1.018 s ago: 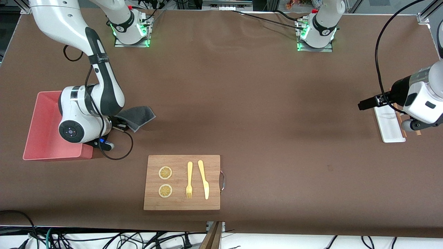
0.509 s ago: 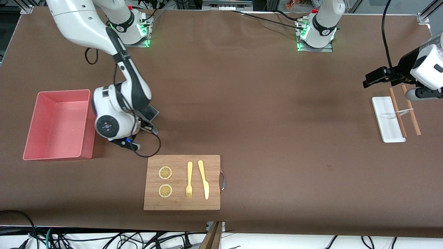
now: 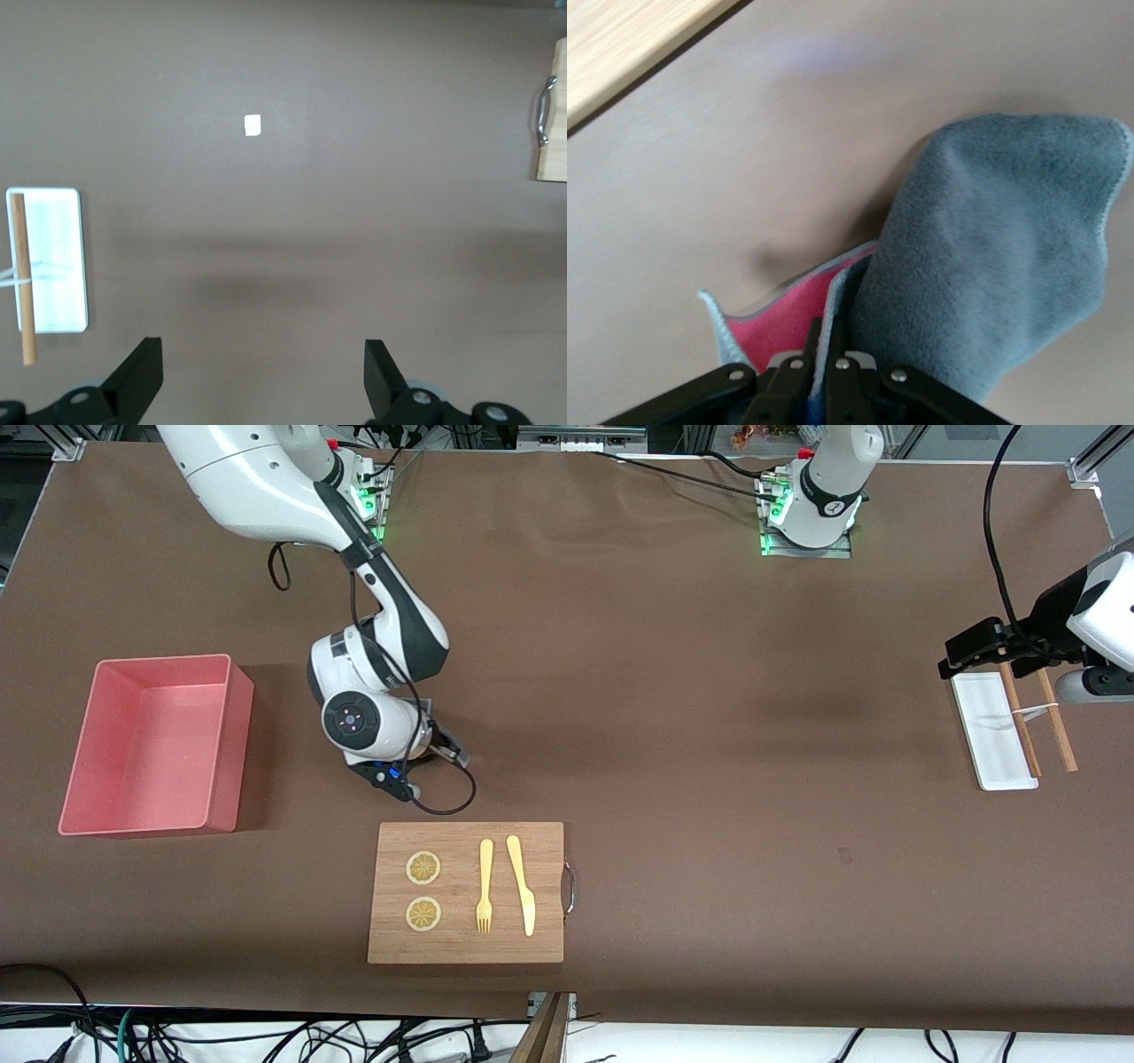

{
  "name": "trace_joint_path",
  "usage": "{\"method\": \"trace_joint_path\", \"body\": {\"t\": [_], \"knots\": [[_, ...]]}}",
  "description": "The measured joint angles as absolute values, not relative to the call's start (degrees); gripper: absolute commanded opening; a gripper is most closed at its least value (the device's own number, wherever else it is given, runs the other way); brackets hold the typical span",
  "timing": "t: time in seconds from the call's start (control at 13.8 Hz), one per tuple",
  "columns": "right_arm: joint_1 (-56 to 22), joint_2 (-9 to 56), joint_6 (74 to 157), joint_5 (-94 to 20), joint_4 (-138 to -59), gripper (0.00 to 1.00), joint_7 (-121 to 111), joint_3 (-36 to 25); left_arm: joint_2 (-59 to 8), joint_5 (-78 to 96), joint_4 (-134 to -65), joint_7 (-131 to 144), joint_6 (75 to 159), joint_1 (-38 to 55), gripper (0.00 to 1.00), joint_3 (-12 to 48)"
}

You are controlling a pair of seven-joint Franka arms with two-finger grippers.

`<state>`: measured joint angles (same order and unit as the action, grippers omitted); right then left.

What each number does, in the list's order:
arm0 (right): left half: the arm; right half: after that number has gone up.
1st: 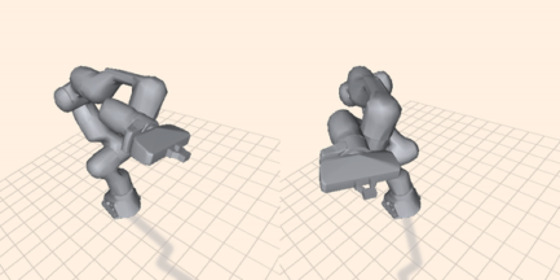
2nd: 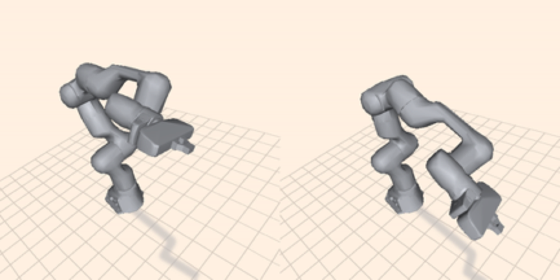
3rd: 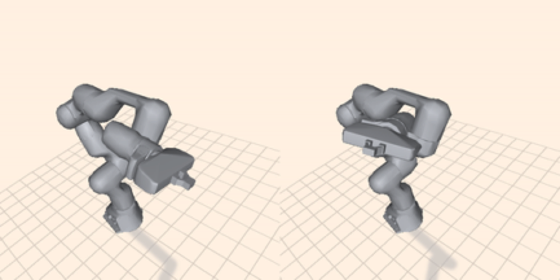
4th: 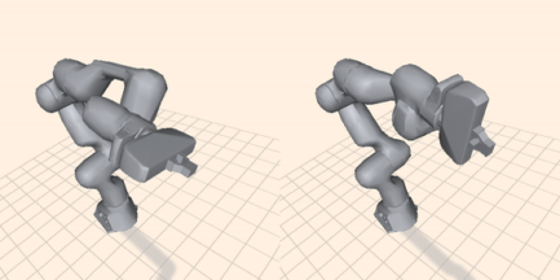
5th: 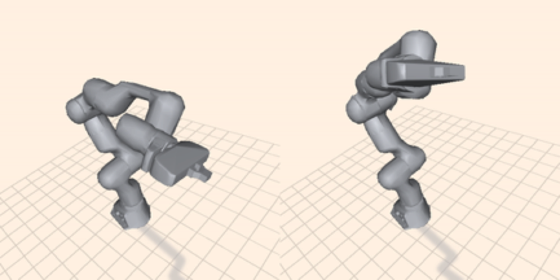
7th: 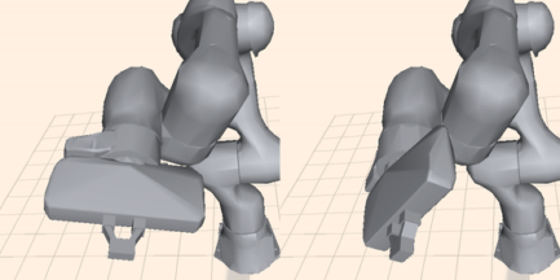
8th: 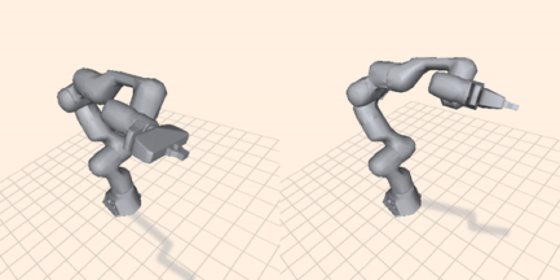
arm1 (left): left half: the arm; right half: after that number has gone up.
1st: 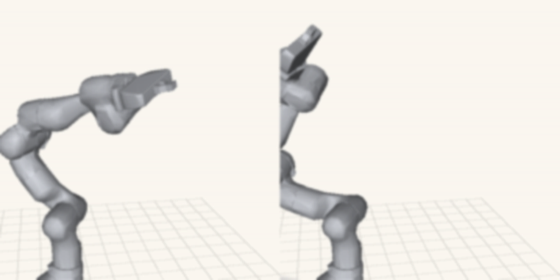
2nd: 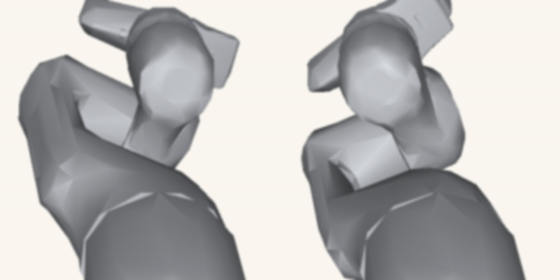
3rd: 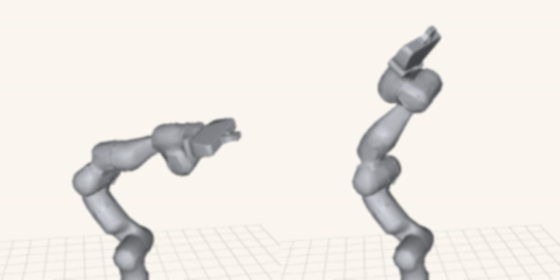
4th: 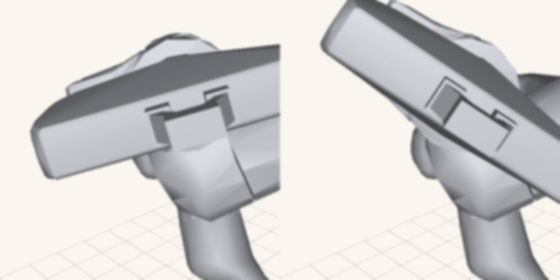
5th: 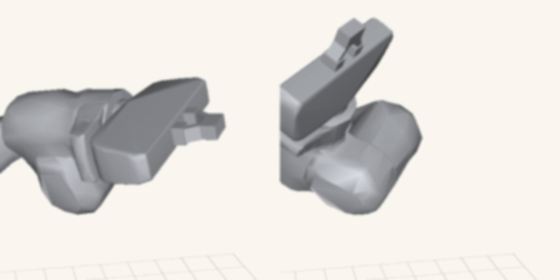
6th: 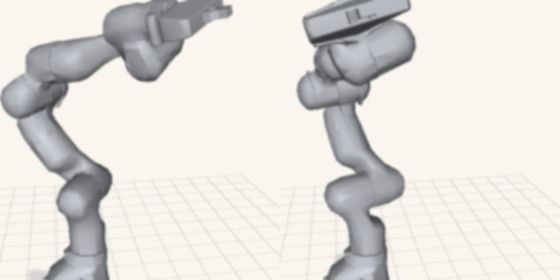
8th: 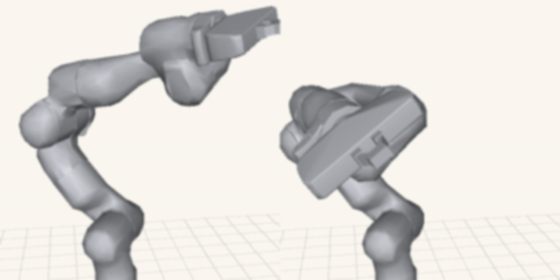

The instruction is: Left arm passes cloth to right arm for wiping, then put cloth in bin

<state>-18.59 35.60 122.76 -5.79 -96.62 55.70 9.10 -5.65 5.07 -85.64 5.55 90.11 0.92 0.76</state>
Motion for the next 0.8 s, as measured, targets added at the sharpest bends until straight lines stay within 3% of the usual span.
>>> {"method": "trace_joint_path", "body": {"t": [0.29, 0.8], "knots": [[-18.9, 35.93, 129.27, -7.13, -96.6, 0.0, 64.46, 13.9, -5.74, 4.54, -83.71, 5.49, 90.64, 2.18, 1.0, 3.85], [-19.81, 36.61, 136.28, -7.33, -95.05, 0.0, 79.09, 21.22, -6.1, 4.3, -83.56, 5.42, 90.42, 1.67, 1.0, 3.78]]}}
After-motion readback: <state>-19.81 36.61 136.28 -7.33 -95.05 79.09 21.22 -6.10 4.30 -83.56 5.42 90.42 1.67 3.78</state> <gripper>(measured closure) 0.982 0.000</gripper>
